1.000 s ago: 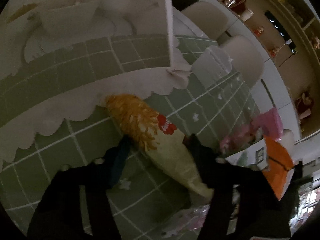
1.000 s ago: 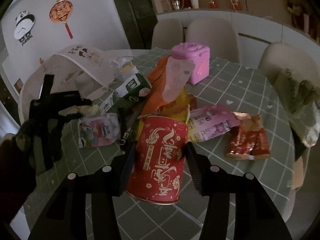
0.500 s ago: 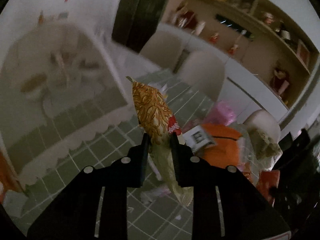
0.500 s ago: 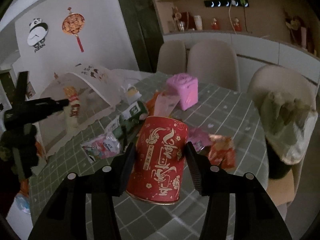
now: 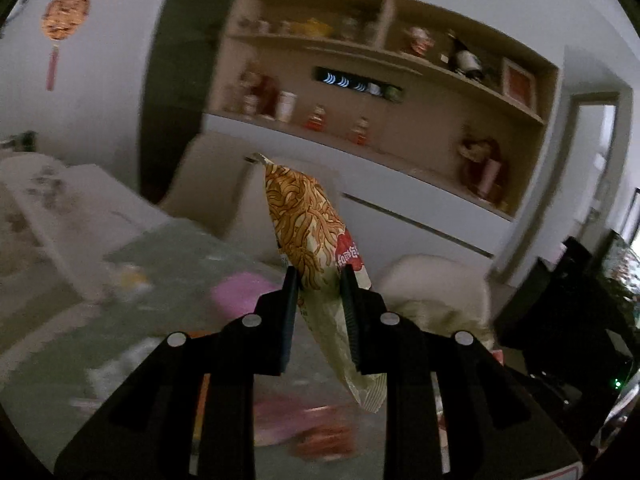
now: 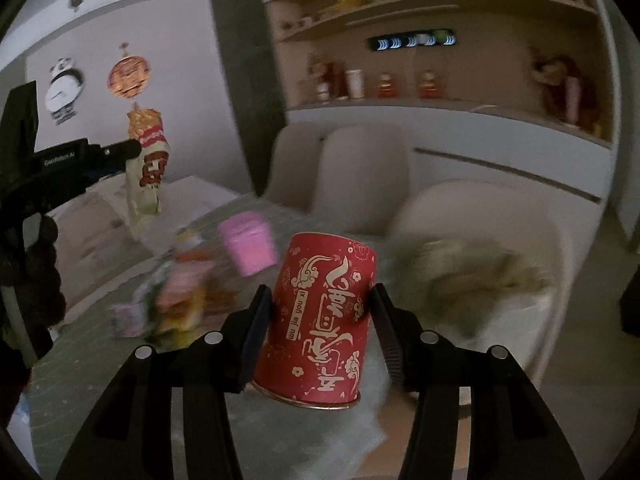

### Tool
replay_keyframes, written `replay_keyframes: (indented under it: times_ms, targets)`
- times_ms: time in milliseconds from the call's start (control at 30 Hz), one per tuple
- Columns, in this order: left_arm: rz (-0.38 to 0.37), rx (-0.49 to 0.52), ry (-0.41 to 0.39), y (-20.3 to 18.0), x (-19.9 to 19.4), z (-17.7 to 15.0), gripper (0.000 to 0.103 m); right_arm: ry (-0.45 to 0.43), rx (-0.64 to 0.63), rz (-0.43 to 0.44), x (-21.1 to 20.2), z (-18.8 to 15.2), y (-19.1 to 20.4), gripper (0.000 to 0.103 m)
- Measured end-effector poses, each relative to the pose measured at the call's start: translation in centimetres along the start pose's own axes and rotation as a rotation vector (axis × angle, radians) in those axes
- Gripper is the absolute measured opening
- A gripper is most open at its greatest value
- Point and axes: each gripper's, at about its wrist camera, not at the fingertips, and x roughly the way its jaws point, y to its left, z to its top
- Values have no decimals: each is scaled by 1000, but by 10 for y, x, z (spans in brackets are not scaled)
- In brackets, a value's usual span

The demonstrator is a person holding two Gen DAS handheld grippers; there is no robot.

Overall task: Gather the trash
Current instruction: 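Carry the red cup and yellow wrapper to the bin and release both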

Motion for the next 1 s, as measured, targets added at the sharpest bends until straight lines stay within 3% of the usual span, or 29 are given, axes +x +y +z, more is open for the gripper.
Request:
replay_keyframes:
  times_ms: [233,433,667,867,1000]
  targets:
    - [-128,14,80,-114,84,-8,21,1,85,-92,-20,6,-125,48]
    - [-151,43,153,-180,157,-23,22,-3,125,-145,-28,0,-190,48]
    - [-140,39,261,-216,237,-54,22,0,146,-182,-26,-4,-233,48]
    - [-96,87,373,-224,284,-96,22,31,164,-192,-8,-7,-259,49]
    - [-104,66,478,-219,300,-119,23,61,170,-167,15,-4,-265,49]
